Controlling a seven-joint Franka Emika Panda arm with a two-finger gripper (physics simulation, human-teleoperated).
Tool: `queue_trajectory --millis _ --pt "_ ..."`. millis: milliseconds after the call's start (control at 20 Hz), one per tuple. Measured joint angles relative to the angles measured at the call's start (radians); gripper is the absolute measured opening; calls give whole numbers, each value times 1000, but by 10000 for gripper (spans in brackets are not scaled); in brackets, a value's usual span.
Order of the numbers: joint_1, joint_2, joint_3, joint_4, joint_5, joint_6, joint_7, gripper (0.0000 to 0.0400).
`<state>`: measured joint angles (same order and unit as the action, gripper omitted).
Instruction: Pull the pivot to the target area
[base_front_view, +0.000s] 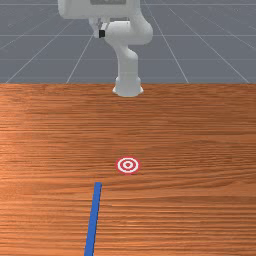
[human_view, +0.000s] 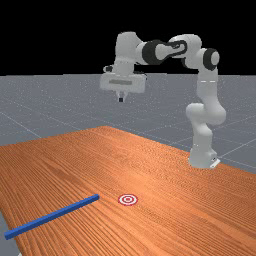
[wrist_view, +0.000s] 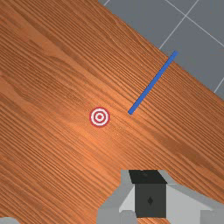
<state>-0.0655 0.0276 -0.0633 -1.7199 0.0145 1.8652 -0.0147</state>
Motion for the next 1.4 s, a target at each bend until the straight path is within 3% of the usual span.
queue_trajectory --millis 50,150,200,250,300,400,450,500,550,600,650,700,800,850,1050,1100,1150,1400 --pt "1 -36 -2 -94 18 149 -15 0" --pt "1 -43 -3 -171 26 245 -22 0" --pt "3 27 -2 -67 -18 54 155 0" --pt "3 33 -3 -110 -18 108 159 0" --pt "-1 113 -1 -15 -17 -24 28 0" --pt "-1 114 0 -96 -14 75 27 0" --pt "0 164 -1 -48 -18 18 29 0" --pt "0 149 0 -113 -15 101 28 0" --pt "0 168 0 -116 -16 108 29 0" --pt "1 232 -1 -41 -21 24 30 0" --pt "1 246 -1 -64 -20 57 30 0" --pt "0 219 0 -147 -15 165 29 0" --pt "1 254 0 -142 -16 169 30 0" --pt "-5 222 5 -218 -9 296 -15 0" --pt "-11 355 14 -17 23 224 2 0" --pt "-3 374 9 3 5 256 17 0" --pt "-6 434 14 106 1 186 -8 0" --pt "-11 604 24 383 0 81 -35 0"
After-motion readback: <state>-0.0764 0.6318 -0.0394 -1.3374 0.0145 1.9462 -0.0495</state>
